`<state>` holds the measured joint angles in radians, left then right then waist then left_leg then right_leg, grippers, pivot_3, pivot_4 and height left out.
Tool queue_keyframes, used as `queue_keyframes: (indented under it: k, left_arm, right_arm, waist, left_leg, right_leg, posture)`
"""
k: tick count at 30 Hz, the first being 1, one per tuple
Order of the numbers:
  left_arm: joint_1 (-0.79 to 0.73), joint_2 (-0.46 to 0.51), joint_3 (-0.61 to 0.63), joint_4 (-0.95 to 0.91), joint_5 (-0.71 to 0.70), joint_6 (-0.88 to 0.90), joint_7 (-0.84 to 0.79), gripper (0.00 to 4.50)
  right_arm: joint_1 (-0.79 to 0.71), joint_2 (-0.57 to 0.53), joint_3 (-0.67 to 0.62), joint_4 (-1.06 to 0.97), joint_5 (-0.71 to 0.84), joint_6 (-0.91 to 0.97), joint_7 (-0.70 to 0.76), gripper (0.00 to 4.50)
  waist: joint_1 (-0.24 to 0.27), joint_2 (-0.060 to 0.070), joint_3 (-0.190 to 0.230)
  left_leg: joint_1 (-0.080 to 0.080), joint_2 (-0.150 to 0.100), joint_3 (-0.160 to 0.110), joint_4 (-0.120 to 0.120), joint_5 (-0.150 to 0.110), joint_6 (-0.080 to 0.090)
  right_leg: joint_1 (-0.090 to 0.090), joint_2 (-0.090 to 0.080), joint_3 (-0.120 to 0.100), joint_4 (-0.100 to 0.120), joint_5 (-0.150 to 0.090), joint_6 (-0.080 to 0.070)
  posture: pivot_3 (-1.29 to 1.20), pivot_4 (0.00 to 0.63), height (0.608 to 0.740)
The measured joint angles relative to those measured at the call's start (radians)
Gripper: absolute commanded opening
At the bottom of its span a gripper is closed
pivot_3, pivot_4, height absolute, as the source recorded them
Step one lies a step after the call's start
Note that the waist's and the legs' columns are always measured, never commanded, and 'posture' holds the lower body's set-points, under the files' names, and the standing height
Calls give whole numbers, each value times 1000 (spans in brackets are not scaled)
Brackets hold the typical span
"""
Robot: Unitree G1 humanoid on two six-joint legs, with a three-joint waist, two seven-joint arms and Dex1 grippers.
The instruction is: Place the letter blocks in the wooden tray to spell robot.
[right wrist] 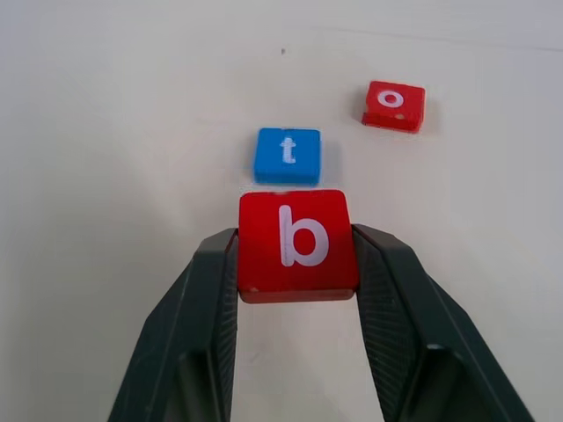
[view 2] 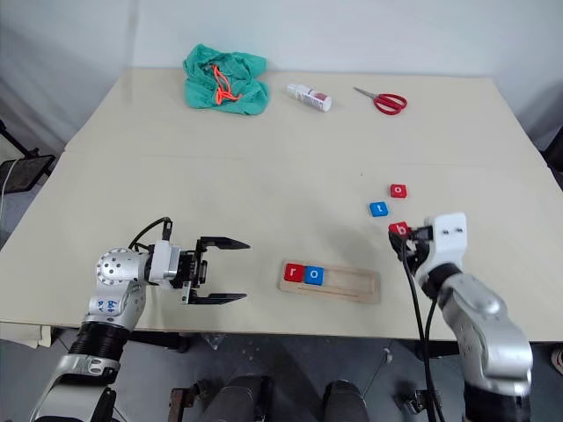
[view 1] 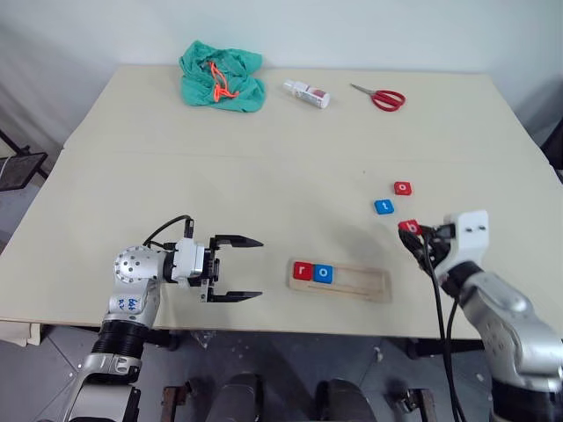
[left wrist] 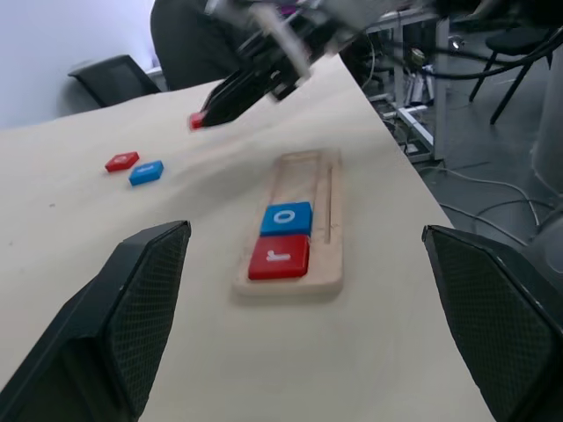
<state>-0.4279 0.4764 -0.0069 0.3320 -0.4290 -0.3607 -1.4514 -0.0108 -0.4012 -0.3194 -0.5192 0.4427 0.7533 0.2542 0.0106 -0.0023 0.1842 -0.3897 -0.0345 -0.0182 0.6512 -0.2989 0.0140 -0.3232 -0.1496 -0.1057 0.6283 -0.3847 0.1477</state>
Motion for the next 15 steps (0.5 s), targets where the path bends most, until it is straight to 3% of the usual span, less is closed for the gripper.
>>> queue_keyframes:
  k: [7,14,15]
  left_arm:
    - [-46,-16,0,51,0,-12,-29,4500]
    - [-70,-31,-3,75,0,-13,-37,4500]
    - [-71,-31,-3,75,0,-14,-38,4500]
  right_arm:
    - [163,69,-42,-194,33,111,-105,1469]
    - [232,108,-42,-220,43,127,-136,1469]
    - [232,113,-44,-220,45,126,-139,1819]
  waist:
    - [1,0,0]
    - [0,0,0]
    - [-1,0,0]
  left_leg:
    - [1,-1,1,0,0,0]
    - [1,-1,1,0,0,0]
    - [1,0,2,0,0,0]
  right_leg:
    - [0,0,2,0,0,0]
    - [0,0,2,0,0,0]
    - [0,0,2,0,0,0]
  posture:
    - [0,150,740]
    - [0,150,740]
    - [0,150,740]
